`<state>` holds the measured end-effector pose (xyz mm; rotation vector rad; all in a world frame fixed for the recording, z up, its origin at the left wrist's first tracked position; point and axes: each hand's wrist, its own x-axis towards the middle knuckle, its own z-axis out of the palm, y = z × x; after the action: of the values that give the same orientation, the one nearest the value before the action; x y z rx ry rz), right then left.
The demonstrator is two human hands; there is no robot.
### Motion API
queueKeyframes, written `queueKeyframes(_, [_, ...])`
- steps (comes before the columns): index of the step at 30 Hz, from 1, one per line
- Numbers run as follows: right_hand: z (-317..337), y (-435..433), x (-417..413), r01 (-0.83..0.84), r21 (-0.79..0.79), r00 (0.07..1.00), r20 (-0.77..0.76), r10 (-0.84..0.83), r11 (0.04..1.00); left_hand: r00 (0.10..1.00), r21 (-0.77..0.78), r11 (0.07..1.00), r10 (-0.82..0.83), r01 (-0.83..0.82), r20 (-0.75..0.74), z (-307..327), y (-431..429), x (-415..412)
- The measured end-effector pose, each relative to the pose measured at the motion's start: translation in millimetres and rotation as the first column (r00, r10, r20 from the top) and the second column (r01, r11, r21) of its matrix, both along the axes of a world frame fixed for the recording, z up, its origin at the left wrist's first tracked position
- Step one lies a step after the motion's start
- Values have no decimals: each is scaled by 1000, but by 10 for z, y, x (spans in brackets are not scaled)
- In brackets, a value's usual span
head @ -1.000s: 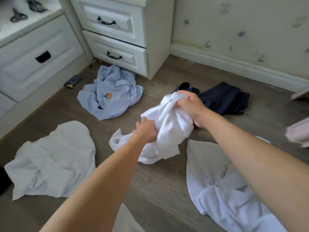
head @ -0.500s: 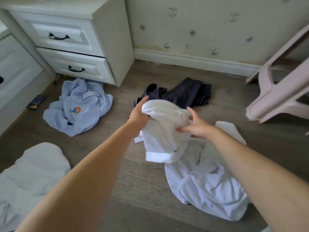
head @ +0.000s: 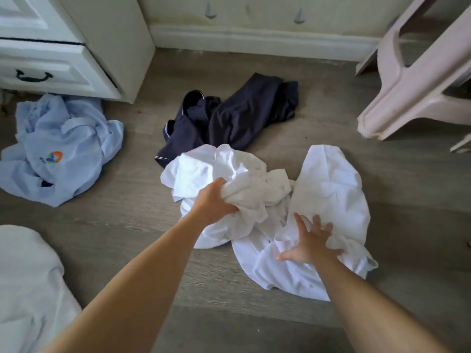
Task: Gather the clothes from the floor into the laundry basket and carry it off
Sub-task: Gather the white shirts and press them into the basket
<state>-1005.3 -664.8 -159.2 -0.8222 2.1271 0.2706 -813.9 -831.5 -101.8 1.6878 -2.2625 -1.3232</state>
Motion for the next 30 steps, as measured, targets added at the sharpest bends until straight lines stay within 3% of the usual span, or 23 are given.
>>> queueKeyframes(5, [-267,183,15,-20,-43,992,-123,15,999,997,67,998,-14,19,-75,-302,114,-127])
queueKeyframes(11, [-366,78,-147,34,-12,992,-117,-35,999,998,29,997,69,-69,15,-421,130,-95])
queueKeyframes(15, [-365,46,-152,-30,-191,989,-148,1,981,999,25,999,37,-38,39,-333,154,-29])
queueKeyframes(18, [-266,-4,-39,-73,-241,992,-118,46,968,998,-26,998,54,-53,40,-197,122,41])
queueKeyframes(22, [206,-68,92,25,-380,999,-29,-39,925,990,-34,993,112,-110,83,155,201,177])
queueKeyframes(25, [906,-124,167,110,-434,994,63,-91,894,985,-4,994,108,-109,134,667,422,301])
queueKeyframes(30, [2141,-263,366,52,-429,988,151,14,902,983,87,984,147,-157,112,1638,694,428])
